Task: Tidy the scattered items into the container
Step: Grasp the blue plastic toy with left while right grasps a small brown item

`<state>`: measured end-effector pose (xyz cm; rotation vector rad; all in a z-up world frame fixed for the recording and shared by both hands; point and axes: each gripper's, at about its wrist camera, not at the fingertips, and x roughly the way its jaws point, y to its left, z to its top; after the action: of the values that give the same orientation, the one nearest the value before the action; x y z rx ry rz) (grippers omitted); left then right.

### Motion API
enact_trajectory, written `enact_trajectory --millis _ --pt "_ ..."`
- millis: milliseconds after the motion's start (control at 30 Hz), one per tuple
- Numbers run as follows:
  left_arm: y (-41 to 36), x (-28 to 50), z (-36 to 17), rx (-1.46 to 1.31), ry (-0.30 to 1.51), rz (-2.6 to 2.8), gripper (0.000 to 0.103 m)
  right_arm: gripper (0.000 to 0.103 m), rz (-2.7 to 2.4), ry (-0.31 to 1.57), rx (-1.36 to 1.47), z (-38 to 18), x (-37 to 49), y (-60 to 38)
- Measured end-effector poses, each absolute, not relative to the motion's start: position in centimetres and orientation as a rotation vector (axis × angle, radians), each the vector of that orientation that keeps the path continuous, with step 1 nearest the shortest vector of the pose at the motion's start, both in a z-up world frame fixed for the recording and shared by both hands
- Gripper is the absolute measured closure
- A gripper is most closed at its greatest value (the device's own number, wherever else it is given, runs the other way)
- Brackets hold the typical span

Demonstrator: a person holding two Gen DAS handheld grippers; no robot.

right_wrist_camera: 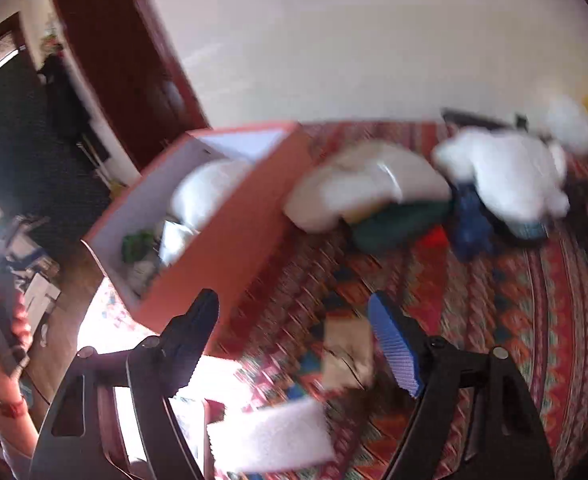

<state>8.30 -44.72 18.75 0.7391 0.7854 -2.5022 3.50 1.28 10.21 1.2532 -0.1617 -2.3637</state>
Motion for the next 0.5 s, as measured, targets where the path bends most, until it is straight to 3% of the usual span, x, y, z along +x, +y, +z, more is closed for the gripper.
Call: enact_trajectory --millis 100,333,367,433,500 --pt "-41.8 7.1 19.3 0.758 0.737 -2.564 0.003 0.029 -2.364 -0.276 1.432 5.5 2.8 5.4" --pt "-34.9 3.8 19.7 0.840 0.587 -2.653 0.003 0.032 -2.222 -0.348 1.526 0.8 1.3 4.4" --pt "-33.9 3.3 19.7 0.851 0.558 -2.668 0.003 0.038 -2.245 -0.278 1.529 0.5 1.3 3.7" --pt "-31.7 2.4 19.6 0.878 0.500 -2.700 0.003 0.083 -2.285 -0.136 1.484 0.9 1.1 2.6" --pt "-29.3 1.2 19.3 0.913 0.437 -2.736 0.003 0.087 -2.240 -0.208 1.464 1.3 0.9 3.2"
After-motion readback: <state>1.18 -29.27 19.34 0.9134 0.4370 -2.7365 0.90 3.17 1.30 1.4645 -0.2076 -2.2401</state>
